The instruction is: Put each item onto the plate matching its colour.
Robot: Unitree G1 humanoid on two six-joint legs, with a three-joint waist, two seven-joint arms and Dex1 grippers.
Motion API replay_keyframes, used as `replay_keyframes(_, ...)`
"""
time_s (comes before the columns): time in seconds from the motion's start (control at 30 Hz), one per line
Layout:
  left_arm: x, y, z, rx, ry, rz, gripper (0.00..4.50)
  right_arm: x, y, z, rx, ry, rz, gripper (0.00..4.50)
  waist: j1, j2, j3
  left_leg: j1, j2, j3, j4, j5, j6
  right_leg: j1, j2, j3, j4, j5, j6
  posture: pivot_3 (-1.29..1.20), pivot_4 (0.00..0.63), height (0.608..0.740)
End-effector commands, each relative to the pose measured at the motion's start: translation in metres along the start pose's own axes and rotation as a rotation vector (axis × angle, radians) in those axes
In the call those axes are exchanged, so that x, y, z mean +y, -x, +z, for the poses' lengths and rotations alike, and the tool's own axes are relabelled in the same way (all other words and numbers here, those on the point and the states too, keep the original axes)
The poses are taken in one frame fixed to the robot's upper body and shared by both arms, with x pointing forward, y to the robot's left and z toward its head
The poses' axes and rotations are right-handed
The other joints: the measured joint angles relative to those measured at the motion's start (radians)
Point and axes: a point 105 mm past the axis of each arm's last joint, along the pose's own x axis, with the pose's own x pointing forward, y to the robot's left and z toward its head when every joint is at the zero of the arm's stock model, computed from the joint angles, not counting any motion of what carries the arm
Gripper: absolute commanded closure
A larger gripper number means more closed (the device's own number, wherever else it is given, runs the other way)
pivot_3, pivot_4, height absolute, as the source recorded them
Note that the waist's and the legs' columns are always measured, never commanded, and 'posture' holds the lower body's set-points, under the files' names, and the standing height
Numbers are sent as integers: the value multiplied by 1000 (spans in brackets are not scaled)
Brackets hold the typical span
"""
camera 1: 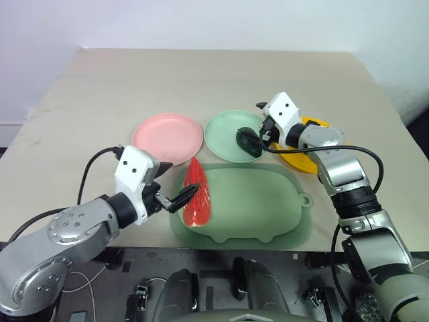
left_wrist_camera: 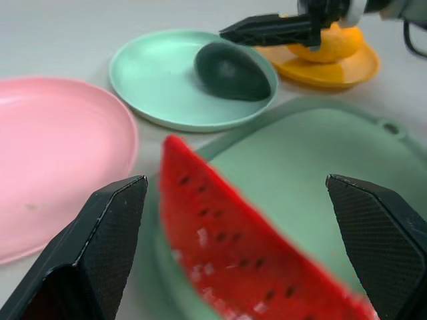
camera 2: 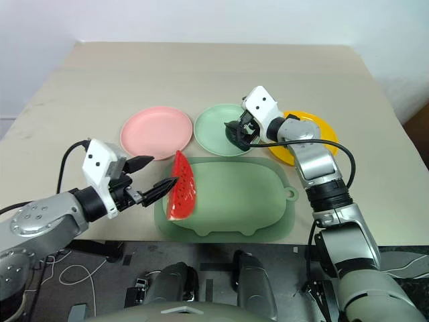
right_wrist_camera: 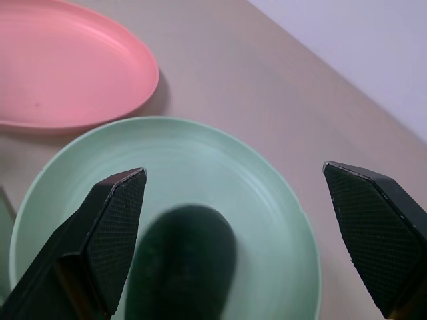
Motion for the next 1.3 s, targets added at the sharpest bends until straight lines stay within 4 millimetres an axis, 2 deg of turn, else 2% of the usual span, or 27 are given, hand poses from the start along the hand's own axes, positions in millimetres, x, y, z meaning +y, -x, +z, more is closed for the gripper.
replay_keyframes(0.03, -6, -4, -3, 68, 24, 18, 0, 3, -1, 24, -96, 34, 13, 43, 2, 0, 0, 0, 0, 0, 0, 0, -1, 0, 0, 0, 0, 0, 0, 0, 150, 740)
replay_keyframes(0.13, -3, -9, -12, 142, 42, 63, 0, 14, -3, 25, -115, 52, 54, 43, 3, 0, 0, 0, -1, 0, 0, 1, -2, 0, 0, 0, 0, 0, 0, 0, 150, 740)
replay_keyframes(0.23, -7, -17, -32, 244, 51, 79, 0, 24, 5, 25, -147, 36, 99, 43, 8, 0, 0, 0, -1, 0, 0, 1, -2, 1, 0, 0, 0, 0, 0, 0, 150, 740)
replay_keyframes(0.3, -6, -23, -42, 279, 82, 103, 0, 28, 17, 24, -162, 18, 131, 43, 13, 0, 0, 0, -2, 0, 0, 1, -2, 1, -1, -1, -1, 0, 0, 0, 150, 740)
replay_keyframes(0.53, -4, -40, -49, 309, 145, 103, 0, 40, 67, 8, -149, -74, 224, 43, 28, -1, 0, 1, -4, 0, 1, 1, -3, 3, -1, -1, -1, 0, 0, 0, 150, 740)
replay_keyframes(0.7, -1, -43, -54, 342, 130, 84, 0, 46, 83, -2, -112, -93, 208, 43, 24, 0, 0, 3, -4, 0, 0, 2, -3, 3, 1, -1, -1, 0, 0, 0, 150, 740)
replay_keyframes(0.87, 2, -46, -56, 342, 126, 74, 1076, 44, 94, -5, -98, -125, 145, 0, 28, -1, 0, 3, -4, 0, 0, 2, -3, 4, 0, 0, -1, 0, 0, 0, 150, 740)
replay_keyframes(0.97, 3, -49, -46, 304, 107, 66, 1106, 43, 102, -9, -71, -139, 118, 0, 29, -1, 0, 3, -4, 0, 0, 2, -3, 4, 0, 0, -1, 0, 0, 0, 150, 740)
replay_keyframes(1.03, 8, -52, -32, 260, 88, 80, 1108, 41, 106, -11, -56, -143, 104, 0, 29, -1, 0, 3, -4, 0, 0, 2, -3, 4, 0, -1, -1, 0, 0, 0, 150, 740)
replay_keyframes(1.13, 40, -64, 1, 161, 45, 209, 1108, 38, 109, -15, -38, -153, 81, 0, 29, -1, 0, 3, -4, 0, 0, 2, -3, 4, 0, -1, -2, 0, 0, 0, 150, 740)
replay_keyframes(1.2, 60, -73, 15, 129, 40, 304, 1108, 37, 109, -16, -35, -159, 77, 0, 29, -1, 0, 3, -5, 0, 0, 1, -2, 4, 0, -1, -2, 0, 0, 0, 150, 740)
replay_keyframes(1.3, 103, -96, 40, 56, 184, 489, 1108, 44, 104, -17, -39, -166, 86, 0, 30, -2, 0, 3, -5, 0, 0, 2, -2, 4, 0, -1, -2, 0, 0, 0, 150, 740)
